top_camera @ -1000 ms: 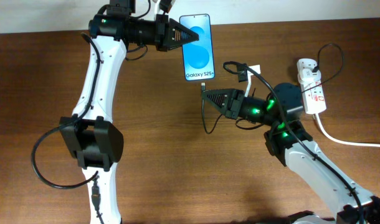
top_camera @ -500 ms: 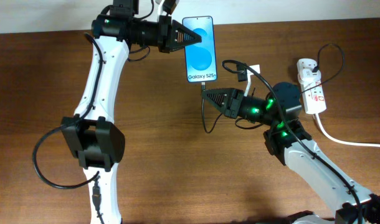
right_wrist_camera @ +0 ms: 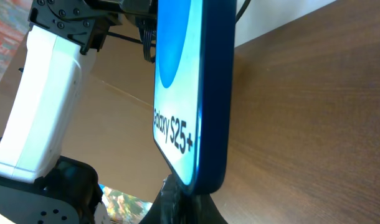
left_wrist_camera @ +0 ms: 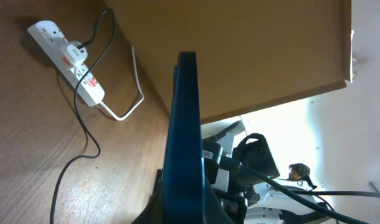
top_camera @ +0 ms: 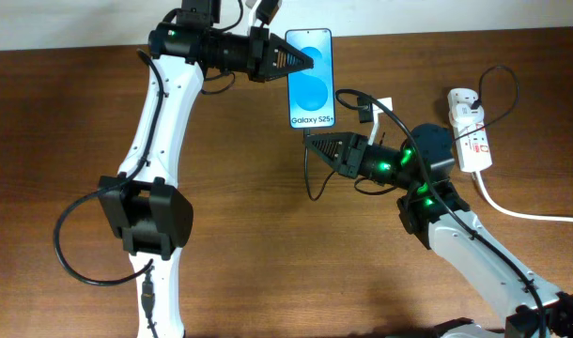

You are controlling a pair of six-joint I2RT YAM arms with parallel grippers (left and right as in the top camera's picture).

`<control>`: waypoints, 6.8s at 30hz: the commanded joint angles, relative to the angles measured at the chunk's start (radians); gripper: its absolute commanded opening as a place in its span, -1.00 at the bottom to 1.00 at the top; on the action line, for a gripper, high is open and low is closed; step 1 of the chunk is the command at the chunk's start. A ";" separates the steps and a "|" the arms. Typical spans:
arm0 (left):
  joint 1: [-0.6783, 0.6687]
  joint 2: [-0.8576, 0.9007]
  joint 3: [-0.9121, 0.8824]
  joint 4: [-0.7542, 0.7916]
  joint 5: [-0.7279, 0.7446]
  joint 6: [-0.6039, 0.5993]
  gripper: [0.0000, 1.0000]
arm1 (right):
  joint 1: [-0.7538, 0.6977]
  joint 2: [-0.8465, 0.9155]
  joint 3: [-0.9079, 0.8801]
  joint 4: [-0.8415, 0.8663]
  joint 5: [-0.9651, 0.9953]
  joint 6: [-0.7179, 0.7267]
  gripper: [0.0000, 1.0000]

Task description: Plug charger to phone and switch on socket

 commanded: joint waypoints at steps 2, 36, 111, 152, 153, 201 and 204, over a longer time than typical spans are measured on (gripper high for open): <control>0.032 -0.011 0.011 0.001 0.005 0.020 -1.00 | -0.006 0.003 0.024 -0.039 -0.026 0.001 -0.92; 0.035 -0.011 0.011 -0.031 -0.028 0.031 -1.00 | -0.006 0.003 0.024 -0.027 -0.006 0.001 -0.92; 0.001 -0.011 0.011 -0.118 0.023 0.110 -1.00 | -0.027 0.003 0.035 0.027 0.026 0.034 -0.79; 0.048 0.293 -0.170 -0.219 -0.796 0.152 -0.48 | -0.026 0.003 0.033 -0.588 0.089 -0.312 0.43; 0.048 0.293 -0.170 -0.219 -0.796 0.152 -0.36 | -0.026 0.004 0.033 -0.588 0.089 -0.312 0.43; 0.048 -0.449 -0.106 -0.336 -1.323 0.109 0.99 | -0.443 0.003 0.936 -1.840 0.830 -0.756 0.89; 0.048 -0.449 -0.106 -0.336 -1.323 0.109 0.99 | -0.746 0.034 0.927 -1.797 0.682 -0.805 0.92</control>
